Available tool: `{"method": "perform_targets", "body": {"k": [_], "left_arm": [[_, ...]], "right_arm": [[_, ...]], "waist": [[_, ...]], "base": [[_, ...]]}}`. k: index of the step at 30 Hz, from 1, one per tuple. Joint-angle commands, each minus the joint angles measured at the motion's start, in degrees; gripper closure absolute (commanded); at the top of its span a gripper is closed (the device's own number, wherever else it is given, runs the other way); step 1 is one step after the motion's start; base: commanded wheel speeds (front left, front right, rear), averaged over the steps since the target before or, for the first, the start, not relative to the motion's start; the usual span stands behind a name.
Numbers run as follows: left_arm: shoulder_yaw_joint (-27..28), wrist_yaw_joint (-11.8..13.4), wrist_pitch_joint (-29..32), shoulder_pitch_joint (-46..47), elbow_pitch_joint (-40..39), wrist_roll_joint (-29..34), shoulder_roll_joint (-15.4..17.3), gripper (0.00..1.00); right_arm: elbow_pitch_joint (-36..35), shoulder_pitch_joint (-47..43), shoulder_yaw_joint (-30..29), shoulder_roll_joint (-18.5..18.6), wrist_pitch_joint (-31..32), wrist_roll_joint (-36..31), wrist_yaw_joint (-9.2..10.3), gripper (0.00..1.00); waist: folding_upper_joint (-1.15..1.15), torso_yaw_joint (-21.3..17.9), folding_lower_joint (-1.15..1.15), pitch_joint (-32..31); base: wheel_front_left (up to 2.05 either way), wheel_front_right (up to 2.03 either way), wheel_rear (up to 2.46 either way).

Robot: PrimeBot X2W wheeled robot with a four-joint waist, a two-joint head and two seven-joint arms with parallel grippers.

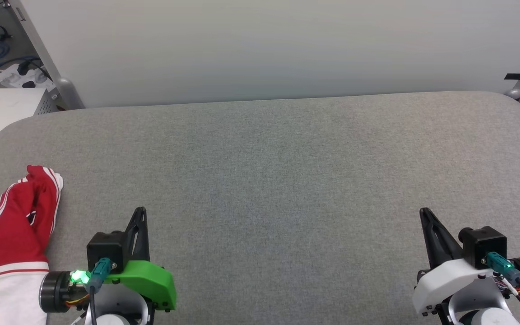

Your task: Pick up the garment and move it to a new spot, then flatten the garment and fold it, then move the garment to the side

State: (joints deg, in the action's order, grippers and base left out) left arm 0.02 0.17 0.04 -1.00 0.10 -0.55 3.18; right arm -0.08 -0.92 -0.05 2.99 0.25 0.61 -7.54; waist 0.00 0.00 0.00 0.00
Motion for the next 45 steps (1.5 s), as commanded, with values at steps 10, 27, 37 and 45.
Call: {"method": "perform_targets", "body": {"k": [10,27,37,45], "left_arm": [[0.0,-0.2,0.0,1.0,-0.1,0.6,-0.3,1.0],[0.0,0.0,0.0,0.0,0.0,0.0,0.0,0.0],[0.0,-0.3,-1.1,0.0,0.4,-0.6,0.0,0.0],[0.1,-0.7,-2.0,0.0,0.6,-1.4,0.0,0.0]], "right_arm": [[0.1,0.9,0.0,-0.1,-0.2,-0.6,0.05,1.0],[0.0,0.0,0.0,0.0,0.0,0.1,0.0,0.0],[0.7,0.2,0.5,0.0,-1.0,1.5,0.0,0.0],[1.4,0.5,0.7,0.0,-2.0,3.5,0.01,0.0]], "waist": [[0.0,0.0,0.0,0.0],[0.0,0.0,0.0,0.0],[0.0,0.1,0.0,-0.1],[0.0,0.2,0.0,-0.2]], "base": [[0.0,0.0,0.0],[0.0,0.0,0.0],[0.0,0.0,0.0],[0.0,0.0,0.0]]}}
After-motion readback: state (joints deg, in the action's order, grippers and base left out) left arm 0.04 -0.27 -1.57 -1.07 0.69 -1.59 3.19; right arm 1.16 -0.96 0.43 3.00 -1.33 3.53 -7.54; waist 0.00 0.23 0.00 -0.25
